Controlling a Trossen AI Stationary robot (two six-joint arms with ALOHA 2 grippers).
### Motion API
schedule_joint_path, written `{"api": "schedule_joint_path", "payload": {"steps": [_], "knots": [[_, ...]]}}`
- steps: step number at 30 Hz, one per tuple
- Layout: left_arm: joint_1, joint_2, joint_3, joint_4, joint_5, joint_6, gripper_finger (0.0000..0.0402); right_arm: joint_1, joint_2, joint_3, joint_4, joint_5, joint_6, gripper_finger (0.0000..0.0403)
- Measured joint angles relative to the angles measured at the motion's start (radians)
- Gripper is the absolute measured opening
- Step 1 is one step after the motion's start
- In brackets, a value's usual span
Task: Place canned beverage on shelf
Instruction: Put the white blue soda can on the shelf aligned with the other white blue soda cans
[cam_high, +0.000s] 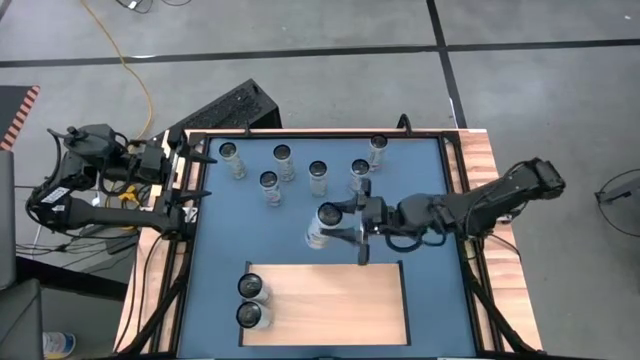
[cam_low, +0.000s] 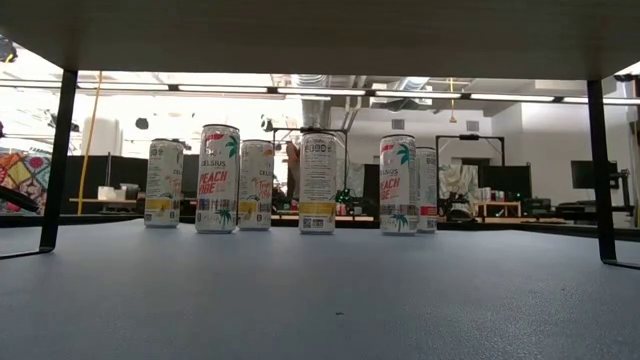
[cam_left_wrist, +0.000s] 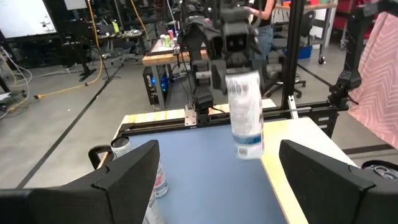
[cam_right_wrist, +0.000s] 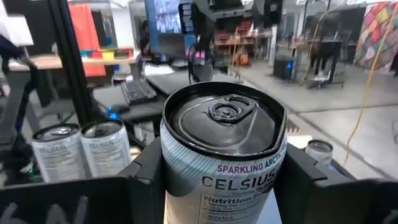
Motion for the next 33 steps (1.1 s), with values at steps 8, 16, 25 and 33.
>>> {"api": "schedule_joint_path", "payload": {"steps": [8,16,25,33], "knots": [[0.000,0.000,0.000,-0.001,-0.027,-0.007,0.0318,-0.003,0.199,0.124,0.024,0.009,-0.023,0.0195],[0.000,0.000,0.000,-0.003,-0.032,-0.008,0.0318,0.010,0.357,0.378,-0.173,-0.041,-0.092,0.0195],[0.000,0.000,0.000,-0.005,-0.032,-0.009,0.0318,0.023,0.466,0.516,-0.230,-0.062,-0.142,0.0195],[0.000,0.000,0.000,-0.005,-0.032,-0.007,0.0318,-0.001,0.469,0.517,-0.206,-0.123,-0.087,0.0195]]}}
